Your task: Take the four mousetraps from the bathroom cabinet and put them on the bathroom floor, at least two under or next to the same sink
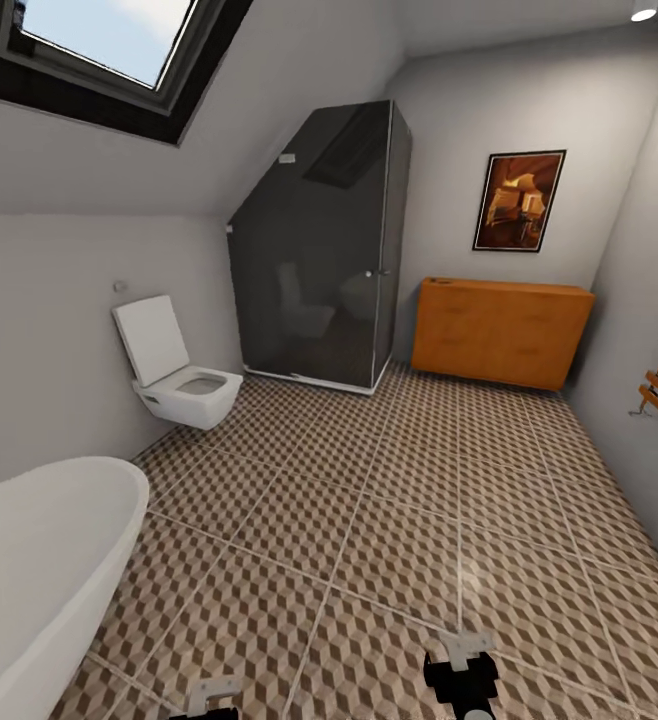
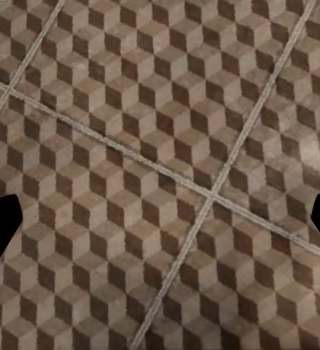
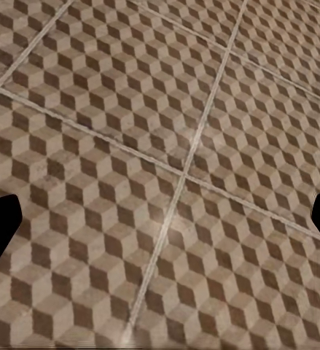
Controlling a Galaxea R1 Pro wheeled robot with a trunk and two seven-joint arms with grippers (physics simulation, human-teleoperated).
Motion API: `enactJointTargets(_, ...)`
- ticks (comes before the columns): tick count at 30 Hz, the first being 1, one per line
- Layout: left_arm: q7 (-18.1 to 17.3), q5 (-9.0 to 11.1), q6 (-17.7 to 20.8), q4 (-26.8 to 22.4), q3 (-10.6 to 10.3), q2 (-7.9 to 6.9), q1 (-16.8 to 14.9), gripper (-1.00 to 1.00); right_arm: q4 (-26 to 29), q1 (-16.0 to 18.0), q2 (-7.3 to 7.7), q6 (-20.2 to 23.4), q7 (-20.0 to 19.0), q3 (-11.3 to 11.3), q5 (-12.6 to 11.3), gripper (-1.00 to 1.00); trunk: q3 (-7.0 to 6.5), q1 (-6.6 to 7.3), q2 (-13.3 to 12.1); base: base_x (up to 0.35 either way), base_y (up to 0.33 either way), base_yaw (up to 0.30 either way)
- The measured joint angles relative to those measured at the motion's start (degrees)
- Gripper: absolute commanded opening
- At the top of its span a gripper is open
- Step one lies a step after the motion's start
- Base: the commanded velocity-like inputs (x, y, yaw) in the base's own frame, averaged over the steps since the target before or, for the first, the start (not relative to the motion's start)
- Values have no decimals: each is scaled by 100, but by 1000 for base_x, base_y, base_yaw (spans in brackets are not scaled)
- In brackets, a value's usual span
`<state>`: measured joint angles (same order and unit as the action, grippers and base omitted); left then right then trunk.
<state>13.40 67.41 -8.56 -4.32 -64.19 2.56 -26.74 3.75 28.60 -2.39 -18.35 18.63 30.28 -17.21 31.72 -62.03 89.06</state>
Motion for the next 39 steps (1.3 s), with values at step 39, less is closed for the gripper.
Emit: enactJointTargets(39,0,-7,0,0,-1,9,4,100,5,0,12,-8,-7,-9,-11,100,307,0,0,0,0,-164)
